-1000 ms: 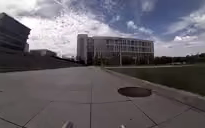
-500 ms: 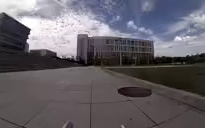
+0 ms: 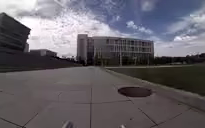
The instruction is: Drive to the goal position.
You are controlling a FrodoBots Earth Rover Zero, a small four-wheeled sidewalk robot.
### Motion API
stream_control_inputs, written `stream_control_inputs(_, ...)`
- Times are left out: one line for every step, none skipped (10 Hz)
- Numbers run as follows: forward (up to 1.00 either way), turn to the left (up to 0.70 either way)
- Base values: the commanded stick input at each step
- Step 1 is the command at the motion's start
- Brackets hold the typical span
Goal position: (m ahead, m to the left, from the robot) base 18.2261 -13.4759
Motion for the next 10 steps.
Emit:
stream_control_inputs(0.08, 0.0)
stream_control_inputs(0.08, 0.0)
stream_control_inputs(0.05, 0.0)
stream_control_inputs(0.0, 0.0)
stream_control_inputs(0.0, 0.0)
stream_control_inputs(0.0, 0.0)
stream_control_inputs(0.0, 0.0)
stream_control_inputs(0.0, 0.0)
stream_control_inputs(0.02, 0.0)
stream_control_inputs(0.05, 0.0)
